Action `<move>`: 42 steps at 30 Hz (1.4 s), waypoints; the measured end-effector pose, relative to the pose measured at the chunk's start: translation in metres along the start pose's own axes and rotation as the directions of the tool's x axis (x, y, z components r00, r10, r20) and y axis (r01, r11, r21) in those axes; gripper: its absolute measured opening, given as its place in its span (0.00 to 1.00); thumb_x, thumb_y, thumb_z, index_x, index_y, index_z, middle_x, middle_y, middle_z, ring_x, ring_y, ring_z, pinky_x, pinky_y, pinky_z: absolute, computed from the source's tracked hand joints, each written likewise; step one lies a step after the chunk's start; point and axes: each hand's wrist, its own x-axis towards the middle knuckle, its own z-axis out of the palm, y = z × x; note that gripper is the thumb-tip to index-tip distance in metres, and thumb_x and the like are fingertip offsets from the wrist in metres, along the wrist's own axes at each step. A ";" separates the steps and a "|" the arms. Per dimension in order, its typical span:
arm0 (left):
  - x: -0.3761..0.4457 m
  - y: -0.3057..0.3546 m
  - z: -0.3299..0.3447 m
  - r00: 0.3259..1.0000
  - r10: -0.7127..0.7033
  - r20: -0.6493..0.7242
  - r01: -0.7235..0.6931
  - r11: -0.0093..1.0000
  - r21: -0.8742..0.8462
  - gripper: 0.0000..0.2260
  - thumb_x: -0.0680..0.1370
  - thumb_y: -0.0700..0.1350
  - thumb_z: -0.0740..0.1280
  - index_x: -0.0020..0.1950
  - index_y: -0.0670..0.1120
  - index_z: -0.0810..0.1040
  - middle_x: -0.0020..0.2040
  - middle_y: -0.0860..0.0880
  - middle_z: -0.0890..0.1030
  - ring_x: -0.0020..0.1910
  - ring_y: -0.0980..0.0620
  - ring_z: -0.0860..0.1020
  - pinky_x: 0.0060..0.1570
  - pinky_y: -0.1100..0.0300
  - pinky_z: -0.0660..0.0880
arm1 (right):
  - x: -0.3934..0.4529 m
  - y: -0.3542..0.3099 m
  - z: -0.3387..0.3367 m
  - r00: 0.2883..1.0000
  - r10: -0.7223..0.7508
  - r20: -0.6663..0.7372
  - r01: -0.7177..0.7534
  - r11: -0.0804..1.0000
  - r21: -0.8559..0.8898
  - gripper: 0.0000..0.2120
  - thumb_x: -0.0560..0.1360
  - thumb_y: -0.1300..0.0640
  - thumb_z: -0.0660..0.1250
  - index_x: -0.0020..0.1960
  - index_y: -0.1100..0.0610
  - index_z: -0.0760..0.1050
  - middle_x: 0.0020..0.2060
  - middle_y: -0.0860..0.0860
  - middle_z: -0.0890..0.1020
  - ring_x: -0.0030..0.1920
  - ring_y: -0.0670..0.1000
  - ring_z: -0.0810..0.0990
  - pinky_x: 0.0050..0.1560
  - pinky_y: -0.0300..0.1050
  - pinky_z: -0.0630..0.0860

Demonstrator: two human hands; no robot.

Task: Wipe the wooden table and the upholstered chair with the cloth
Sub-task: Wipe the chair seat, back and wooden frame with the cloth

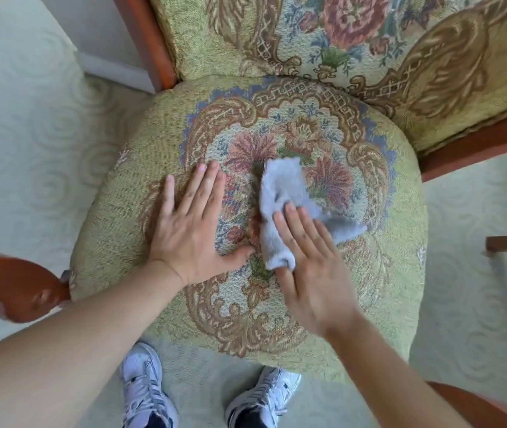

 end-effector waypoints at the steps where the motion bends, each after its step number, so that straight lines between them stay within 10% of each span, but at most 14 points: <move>1: 0.000 0.000 -0.001 1.000 0.003 0.004 -0.003 1.000 -0.007 0.54 0.70 0.78 0.48 0.81 0.38 0.49 0.83 0.42 0.47 0.82 0.47 0.45 0.76 0.34 0.48 | -0.017 -0.005 0.003 1.000 0.025 -0.003 -0.025 1.000 0.009 0.29 0.83 0.48 0.46 0.80 0.58 0.51 0.80 0.54 0.54 0.80 0.53 0.48 0.78 0.56 0.54; 8: 0.000 -0.002 -0.003 0.999 0.011 0.030 -0.011 1.000 0.000 0.56 0.70 0.80 0.44 0.81 0.38 0.47 0.83 0.41 0.44 0.82 0.46 0.42 0.76 0.33 0.48 | -0.095 -0.025 -0.003 0.952 0.303 -0.035 -0.283 0.921 0.267 0.26 0.80 0.46 0.49 0.77 0.49 0.64 0.74 0.47 0.69 0.75 0.45 0.65 0.73 0.50 0.64; 11: 0.000 -0.002 0.001 1.000 0.017 0.003 -0.017 1.000 0.009 0.56 0.70 0.80 0.46 0.81 0.38 0.47 0.83 0.41 0.44 0.82 0.46 0.43 0.75 0.33 0.49 | -0.073 -0.015 -0.038 0.648 0.753 -0.111 -0.465 0.507 0.725 0.19 0.78 0.40 0.51 0.44 0.42 0.80 0.29 0.37 0.79 0.31 0.34 0.75 0.34 0.37 0.79; 15: 0.000 -0.002 0.004 0.999 0.023 -0.038 -0.022 1.000 0.021 0.55 0.70 0.80 0.46 0.81 0.38 0.47 0.83 0.41 0.46 0.82 0.45 0.45 0.75 0.32 0.50 | -0.015 0.022 -0.076 0.230 0.918 -0.323 -0.173 0.365 0.915 0.18 0.78 0.49 0.58 0.37 0.59 0.75 0.27 0.42 0.73 0.25 0.33 0.70 0.26 0.27 0.66; 16: 0.000 -0.002 0.005 0.999 0.025 -0.044 -0.024 0.999 0.025 0.55 0.70 0.80 0.46 0.81 0.38 0.47 0.83 0.41 0.46 0.82 0.45 0.45 0.75 0.32 0.50 | 0.001 0.028 -0.078 0.234 0.896 -0.377 -0.170 0.419 0.892 0.16 0.78 0.51 0.57 0.45 0.64 0.73 0.27 0.43 0.71 0.24 0.34 0.69 0.25 0.28 0.64; 17: 0.000 -0.002 0.005 0.998 0.026 -0.049 -0.025 0.999 0.029 0.55 0.70 0.80 0.46 0.81 0.38 0.47 0.83 0.41 0.46 0.82 0.45 0.45 0.75 0.32 0.50 | 0.016 0.032 -0.078 0.288 0.857 -0.428 -0.226 0.495 0.839 0.17 0.78 0.52 0.56 0.34 0.56 0.71 0.27 0.44 0.68 0.24 0.36 0.68 0.24 0.30 0.62; 18: 0.000 -0.002 0.006 0.998 0.026 -0.052 -0.024 0.999 0.032 0.55 0.70 0.80 0.46 0.81 0.38 0.47 0.83 0.41 0.46 0.82 0.45 0.45 0.75 0.32 0.50 | 0.030 0.036 -0.074 0.384 0.807 -0.448 -0.325 0.572 0.753 0.14 0.78 0.51 0.54 0.35 0.53 0.62 0.26 0.45 0.68 0.24 0.37 0.69 0.24 0.33 0.60; 21: 0.000 -0.003 0.006 0.998 0.023 -0.063 -0.021 0.999 0.037 0.55 0.70 0.80 0.46 0.81 0.38 0.47 0.83 0.41 0.46 0.82 0.45 0.45 0.76 0.33 0.49 | 0.063 0.035 -0.046 0.710 0.647 -0.280 -0.498 0.741 0.450 0.22 0.79 0.49 0.48 0.54 0.61 0.75 0.47 0.54 0.83 0.48 0.30 0.77 0.47 0.37 0.73; 23: 0.000 -0.003 0.007 0.998 0.022 -0.066 -0.019 0.999 0.041 0.56 0.70 0.80 0.46 0.81 0.38 0.46 0.83 0.41 0.46 0.82 0.45 0.44 0.76 0.33 0.49 | 0.079 0.023 -0.026 0.840 0.500 -0.208 -0.450 0.858 0.247 0.28 0.81 0.50 0.44 0.78 0.61 0.58 0.77 0.59 0.62 0.78 0.49 0.57 0.78 0.48 0.53; 26: -0.001 -0.002 0.007 0.997 0.020 -0.069 -0.018 0.999 0.035 0.56 0.69 0.80 0.44 0.81 0.38 0.46 0.83 0.41 0.46 0.82 0.45 0.44 0.76 0.34 0.48 | 0.099 -0.003 -0.011 0.938 0.287 -0.194 -0.248 0.948 0.199 0.29 0.82 0.50 0.44 0.80 0.57 0.50 0.80 0.56 0.51 0.80 0.54 0.44 0.79 0.47 0.38; 34: -0.012 -0.004 0.000 1.000 0.011 -0.014 -0.011 1.000 0.025 0.58 0.68 0.82 0.44 0.81 0.39 0.42 0.82 0.41 0.42 0.81 0.46 0.41 0.77 0.36 0.49 | 0.050 -0.010 -0.008 0.992 -0.128 -0.001 0.126 0.981 0.150 0.27 0.82 0.51 0.48 0.79 0.59 0.58 0.79 0.55 0.57 0.80 0.53 0.49 0.80 0.52 0.46; 39: -0.023 -0.008 0.000 0.999 0.034 -0.017 -0.035 0.999 -0.019 0.59 0.67 0.83 0.45 0.81 0.38 0.43 0.82 0.41 0.42 0.82 0.45 0.42 0.77 0.36 0.48 | -0.023 -0.025 -0.004 0.997 -0.073 0.024 0.066 0.975 0.212 0.26 0.81 0.50 0.49 0.78 0.55 0.61 0.77 0.51 0.62 0.79 0.47 0.54 0.79 0.52 0.54; 42: -0.022 -0.007 0.003 0.999 0.031 -0.016 -0.032 0.999 -0.021 0.59 0.68 0.83 0.45 0.81 0.38 0.43 0.82 0.41 0.42 0.81 0.45 0.42 0.77 0.36 0.48 | -0.053 -0.035 -0.012 0.981 0.193 0.020 -0.175 0.835 0.522 0.23 0.80 0.37 0.49 0.63 0.41 0.77 0.44 0.38 0.82 0.46 0.36 0.77 0.48 0.38 0.74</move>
